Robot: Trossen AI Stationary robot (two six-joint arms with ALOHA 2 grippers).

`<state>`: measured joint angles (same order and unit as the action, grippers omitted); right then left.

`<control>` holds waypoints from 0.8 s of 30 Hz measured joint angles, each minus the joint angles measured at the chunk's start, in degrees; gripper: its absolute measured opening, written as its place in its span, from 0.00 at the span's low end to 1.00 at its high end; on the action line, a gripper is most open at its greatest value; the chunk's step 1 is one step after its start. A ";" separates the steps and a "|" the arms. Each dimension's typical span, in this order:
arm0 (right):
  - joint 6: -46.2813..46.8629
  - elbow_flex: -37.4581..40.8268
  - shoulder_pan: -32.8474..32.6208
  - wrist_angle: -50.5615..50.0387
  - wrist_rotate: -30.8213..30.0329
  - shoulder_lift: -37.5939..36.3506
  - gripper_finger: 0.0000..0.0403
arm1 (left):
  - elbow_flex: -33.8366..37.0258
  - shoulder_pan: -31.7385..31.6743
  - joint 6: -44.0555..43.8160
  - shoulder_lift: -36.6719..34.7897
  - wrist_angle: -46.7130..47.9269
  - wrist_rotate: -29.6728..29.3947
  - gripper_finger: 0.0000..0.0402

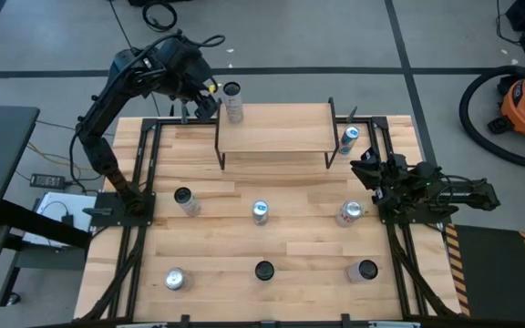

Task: Place canned beverage on shelf
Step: Put the top blue soda can on the shelf

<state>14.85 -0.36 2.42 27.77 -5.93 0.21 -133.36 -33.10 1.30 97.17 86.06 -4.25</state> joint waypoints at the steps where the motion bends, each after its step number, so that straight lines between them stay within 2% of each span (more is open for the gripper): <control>1: 0.01 -0.02 0.00 0.01 -0.01 0.00 0.27 | 0.00 0.00 0.00 0.00 0.00 0.00 0.79; 13: 0.00 -0.01 0.00 0.01 -0.60 0.00 0.27 | 0.02 -0.04 -0.04 0.00 0.80 -0.02 0.79; 19: -0.53 0.00 0.01 -1.03 -4.80 0.01 0.27 | 0.07 0.60 0.89 -0.27 3.85 -0.07 0.79; 24: -2.02 -0.01 0.00 -0.80 -4.98 0.00 0.27 | 0.14 1.88 1.33 -2.54 3.88 -0.03 0.79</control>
<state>12.84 -0.37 2.42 26.97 -10.92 0.21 -133.22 -31.22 2.63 94.63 89.94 -4.28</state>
